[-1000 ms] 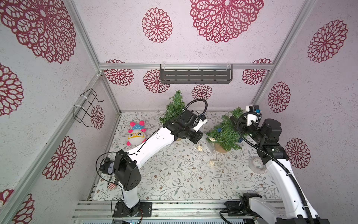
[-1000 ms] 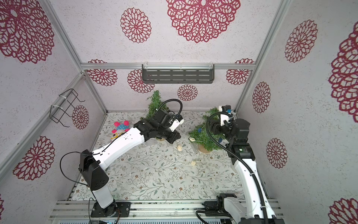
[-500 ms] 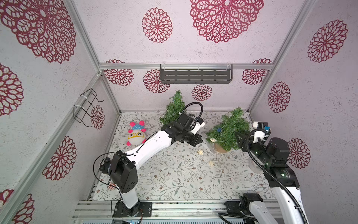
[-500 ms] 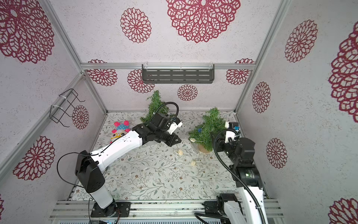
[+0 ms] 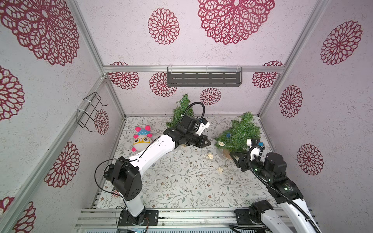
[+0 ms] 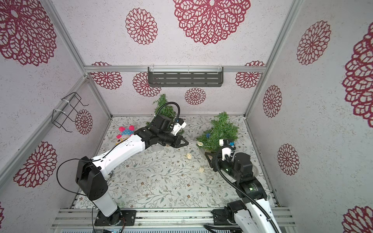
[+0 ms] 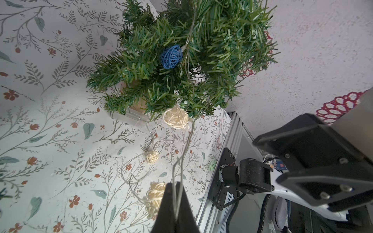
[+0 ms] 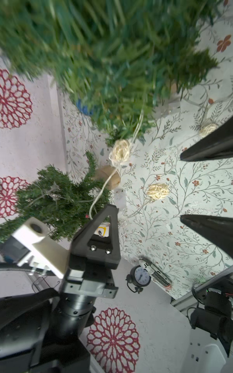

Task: Wrap string light around the christmas tree
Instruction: Wrap the light string around the Christmas tree.

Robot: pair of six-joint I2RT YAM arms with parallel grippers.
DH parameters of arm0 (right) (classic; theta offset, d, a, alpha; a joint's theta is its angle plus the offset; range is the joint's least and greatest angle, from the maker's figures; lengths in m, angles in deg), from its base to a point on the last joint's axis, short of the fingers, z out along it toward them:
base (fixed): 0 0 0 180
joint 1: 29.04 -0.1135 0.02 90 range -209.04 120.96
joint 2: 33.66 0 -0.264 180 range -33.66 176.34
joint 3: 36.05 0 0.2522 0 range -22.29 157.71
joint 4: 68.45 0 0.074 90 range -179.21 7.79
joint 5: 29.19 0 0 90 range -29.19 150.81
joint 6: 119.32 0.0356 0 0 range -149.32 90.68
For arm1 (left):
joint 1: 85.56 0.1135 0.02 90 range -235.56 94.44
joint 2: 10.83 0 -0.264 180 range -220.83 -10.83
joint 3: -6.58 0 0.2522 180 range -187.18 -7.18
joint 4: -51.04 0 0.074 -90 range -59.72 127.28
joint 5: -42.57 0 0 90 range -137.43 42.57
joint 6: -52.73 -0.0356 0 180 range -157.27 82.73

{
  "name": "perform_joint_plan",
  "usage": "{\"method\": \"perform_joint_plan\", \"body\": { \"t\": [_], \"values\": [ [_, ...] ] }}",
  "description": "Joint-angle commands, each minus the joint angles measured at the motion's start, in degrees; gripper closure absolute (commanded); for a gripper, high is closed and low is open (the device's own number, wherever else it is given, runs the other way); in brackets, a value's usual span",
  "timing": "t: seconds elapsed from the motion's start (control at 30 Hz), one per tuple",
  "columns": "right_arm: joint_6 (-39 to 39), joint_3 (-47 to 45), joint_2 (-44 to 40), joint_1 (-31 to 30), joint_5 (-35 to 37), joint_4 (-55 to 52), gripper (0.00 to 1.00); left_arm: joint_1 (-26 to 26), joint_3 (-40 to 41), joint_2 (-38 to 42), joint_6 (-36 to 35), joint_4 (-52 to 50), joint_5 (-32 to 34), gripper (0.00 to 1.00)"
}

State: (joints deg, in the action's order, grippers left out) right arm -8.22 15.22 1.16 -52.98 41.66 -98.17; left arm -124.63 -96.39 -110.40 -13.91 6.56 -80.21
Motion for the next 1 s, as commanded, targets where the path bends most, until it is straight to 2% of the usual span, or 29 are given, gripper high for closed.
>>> {"method": "perform_joint_plan", "body": {
  "t": [0.0,0.1,0.17,0.33,0.5,0.6,0.8,0.97],
  "values": [
    [-1.20,0.01,4.25,-10.06,10.87,6.16,0.52,0.31,-1.79,1.24,2.60,1.30,-0.41,1.00],
    [-3.66,-0.10,9.73,-18.19,18.12,9.24,0.48,0.40,-2.37,0.87,4.55,1.91,-0.07,1.00],
    [-4.47,-0.08,13.50,-21.08,22.37,12.72,0.47,0.39,-2.15,0.95,5.61,2.40,-0.66,1.00],
    [-7.61,2.02,22.45,-24.00,30.81,20.88,0.47,0.35,-1.05,1.64,7.10,3.06,-0.84,1.00],
    [-10.86,6.18,28.86,-27.00,37.92,20.92,0.50,0.31,-0.62,1.84,7.09,2.68,-0.65,1.00],
    [-10.14,6.55,29.23,-27.97,41.90,20.36,0.56,0.39,-0.52,2.09,7.07,2.68,-0.63,1.00],
    [-9.52,2.55,21.72,-27.79,44.36,20.06,0.58,0.66,-0.49,2.63,7.20,3.03,-0.23,1.00],
    [-12.63,3.78,26.70,-26.77,39.75,26.72,0.56,0.57,0.63,2.96,9.37,6.32,-2.18,1.00]
  ]
}}
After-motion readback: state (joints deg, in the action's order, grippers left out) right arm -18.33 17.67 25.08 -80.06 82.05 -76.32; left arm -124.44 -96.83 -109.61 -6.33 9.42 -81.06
